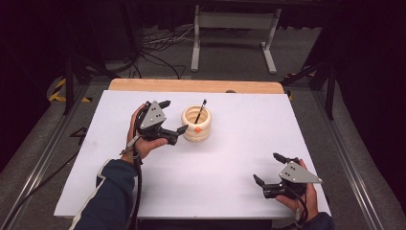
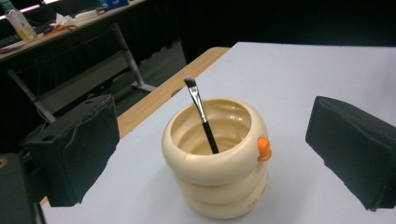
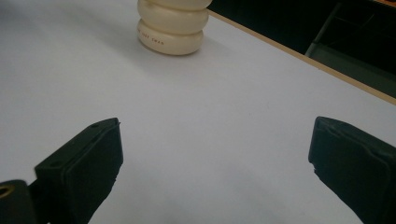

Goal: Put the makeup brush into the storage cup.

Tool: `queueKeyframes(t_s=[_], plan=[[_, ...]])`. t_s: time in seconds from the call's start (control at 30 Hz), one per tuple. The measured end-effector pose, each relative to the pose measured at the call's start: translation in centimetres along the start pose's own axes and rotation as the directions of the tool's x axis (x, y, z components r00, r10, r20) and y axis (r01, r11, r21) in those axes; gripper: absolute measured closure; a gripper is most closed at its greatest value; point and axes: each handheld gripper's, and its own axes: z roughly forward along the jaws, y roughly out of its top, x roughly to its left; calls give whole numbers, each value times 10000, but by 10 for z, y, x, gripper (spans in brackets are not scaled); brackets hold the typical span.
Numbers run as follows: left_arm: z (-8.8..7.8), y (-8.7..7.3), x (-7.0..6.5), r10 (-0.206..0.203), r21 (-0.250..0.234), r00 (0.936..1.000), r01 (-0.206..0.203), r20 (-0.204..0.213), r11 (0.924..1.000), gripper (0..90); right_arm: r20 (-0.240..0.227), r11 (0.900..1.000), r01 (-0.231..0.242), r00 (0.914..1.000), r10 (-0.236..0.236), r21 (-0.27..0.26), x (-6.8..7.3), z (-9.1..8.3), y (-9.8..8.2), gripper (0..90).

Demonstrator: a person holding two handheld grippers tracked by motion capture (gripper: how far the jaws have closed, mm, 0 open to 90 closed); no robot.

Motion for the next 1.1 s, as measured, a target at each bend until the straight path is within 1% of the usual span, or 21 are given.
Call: queueKeyframes(t_s=[0.07,0.13,0.2,0.27,0.37,0.43,0.57,0.67,0.77,0.83,0.97,1.03,1.1], plan=[[-2,-1,1,20,98,10000,-20,46,10000,33,3,10000,13,10000,-13,7,0,0,0,35],[-4,-2,2,-57,75,10000,57,53,10000,31,22,10000,50,10000,-50,21,0,0,0,35],[-7,-2,1,119,90,9999,-118,-36,9999,32,13,10000,29,10000,-29,29,0,0,0,35],[-9,-3,0,182,79,9998,-181,-115,9998,39,19,10000,33,10000,-33,55,0,0,0,35],[-13,-3,-2,392,148,9992,-391,-78,9991,38,69,10000,3,10000,-3,26,0,0,0,36],[-14,-4,-3,374,135,9993,-373,-75,9992,39,62,10000,-10,10000,10,22,0,0,0,36],[-19,-5,-3,491,176,9988,-490,-73,9986,39,63,10000,54,10000,-54,79,1,0,0,36],[-22,-6,-4,404,192,9992,-403,-71,9990,40,54,9999,73,10000,-74,89,1,1,0,36],[-25,-8,-4,563,318,9984,-559,-97,9979,41,46,9999,76,10000,-77,90,1,1,0,36],[-27,-8,-4,579,374,9983,-577,-51,9976,38,52,9999,63,10000,-63,78,1,0,0,36],[-33,-10,-2,474,324,9988,-472,-72,9984,38,79,9999,77,9999,-78,86,1,0,0,36],[-36,-11,-3,574,363,9982,-568,-152,9977,39,105,9999,79,9999,-80,96,1,0,0,36],[-38,-13,-4,667,472,9977,-660,-129,9967,42,91,9999,69,9999,-70,89,1,0,0,36]])
